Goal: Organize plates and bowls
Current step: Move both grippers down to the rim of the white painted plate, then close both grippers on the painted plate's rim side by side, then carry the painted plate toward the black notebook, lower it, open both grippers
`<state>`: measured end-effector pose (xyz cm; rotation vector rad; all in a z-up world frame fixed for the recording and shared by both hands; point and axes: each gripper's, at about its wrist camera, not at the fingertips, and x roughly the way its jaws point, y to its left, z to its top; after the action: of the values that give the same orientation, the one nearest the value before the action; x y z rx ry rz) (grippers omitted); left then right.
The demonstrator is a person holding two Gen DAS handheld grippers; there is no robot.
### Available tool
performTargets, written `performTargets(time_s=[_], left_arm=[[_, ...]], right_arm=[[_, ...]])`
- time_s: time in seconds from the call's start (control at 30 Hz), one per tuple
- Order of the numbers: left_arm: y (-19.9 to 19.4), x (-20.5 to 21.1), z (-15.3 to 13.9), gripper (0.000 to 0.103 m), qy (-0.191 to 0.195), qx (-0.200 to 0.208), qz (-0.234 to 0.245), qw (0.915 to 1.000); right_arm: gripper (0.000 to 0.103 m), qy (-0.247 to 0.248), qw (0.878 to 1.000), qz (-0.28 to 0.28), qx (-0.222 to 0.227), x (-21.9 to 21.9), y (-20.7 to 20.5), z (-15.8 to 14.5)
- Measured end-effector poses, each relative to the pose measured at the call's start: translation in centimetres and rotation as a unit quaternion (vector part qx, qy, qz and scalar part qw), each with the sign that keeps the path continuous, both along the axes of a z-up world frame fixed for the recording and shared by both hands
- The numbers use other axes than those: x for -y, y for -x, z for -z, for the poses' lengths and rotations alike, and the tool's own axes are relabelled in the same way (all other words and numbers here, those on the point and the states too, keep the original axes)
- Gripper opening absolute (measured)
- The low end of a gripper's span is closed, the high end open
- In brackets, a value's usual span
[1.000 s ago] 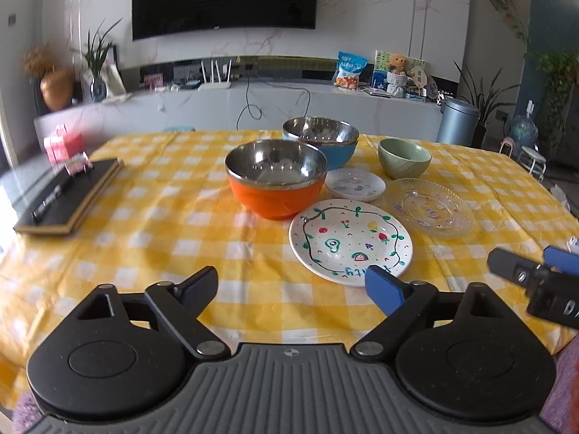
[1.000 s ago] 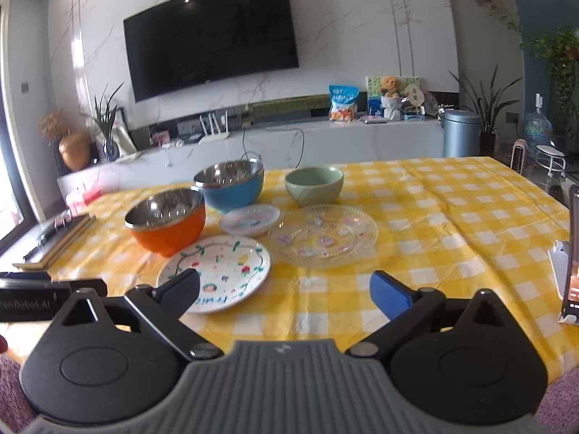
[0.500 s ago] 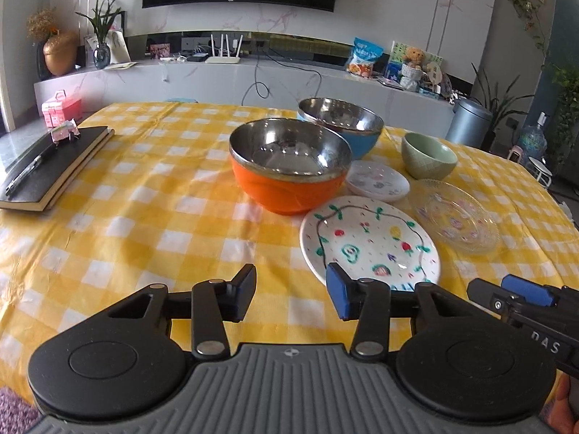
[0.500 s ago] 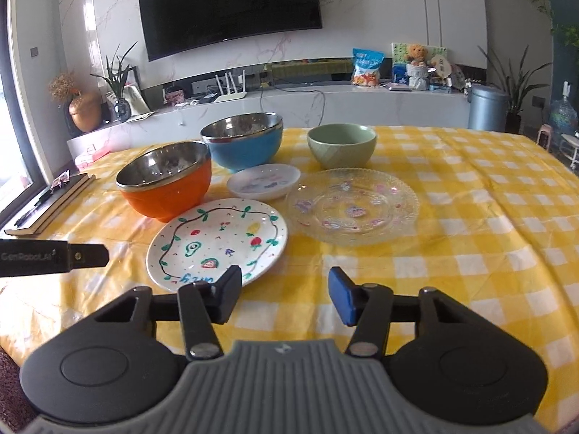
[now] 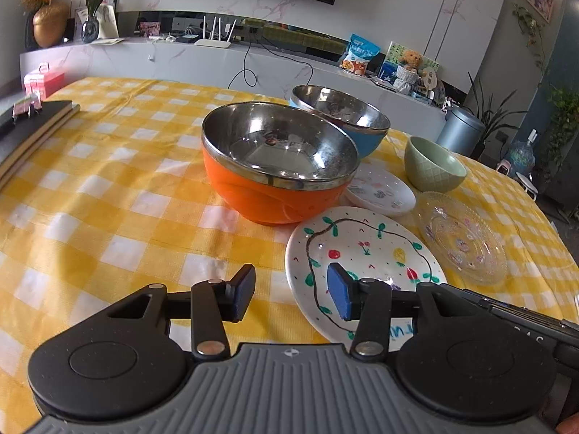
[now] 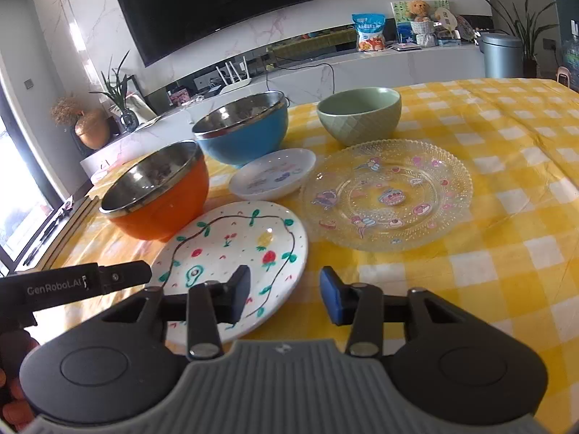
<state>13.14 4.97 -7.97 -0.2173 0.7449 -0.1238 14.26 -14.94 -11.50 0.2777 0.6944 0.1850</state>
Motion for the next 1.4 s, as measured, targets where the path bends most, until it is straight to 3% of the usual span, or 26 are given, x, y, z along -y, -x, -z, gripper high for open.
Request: performTargets(time_s=[0.27, 0.43, 0.6, 0.93, 1.4], left_arm=[[-1.8, -0.4, 1.0, 0.053, 0.028, -0.004, -0.001, 0.9996], [-2.5, 0.3, 1.3, 0.032, 0.027, -0.003, 0.012, 0.9996], [-2.7, 0.6, 1.3, 0.020, 0.020, -0.007, 0.011, 0.9997], [-0.4, -0.2, 0.1, 0.019, 0.025, -0.002, 0.005, 0.9997], [5.6, -5.6, -2.2, 0.019, 0.050, 0.002, -0.055, 0.9972]], right_arm=[[0.025, -0.024, 0.999, 0.021, -0.007, 0.7, -2.0, 0.9], [0.013, -0.036, 0.999, 0.024, -0.007, 0.8, -2.4, 1.2], [0.011, -0.043, 0.999, 0.028, -0.008, 0.9, -2.4, 1.3], [0.008, -0.036, 0.999, 0.025, -0.006, 0.4, -0.4, -0.1], [0.008, -0.049, 0.998, -0.026, -0.011, -4.1, 3.8, -1.7]])
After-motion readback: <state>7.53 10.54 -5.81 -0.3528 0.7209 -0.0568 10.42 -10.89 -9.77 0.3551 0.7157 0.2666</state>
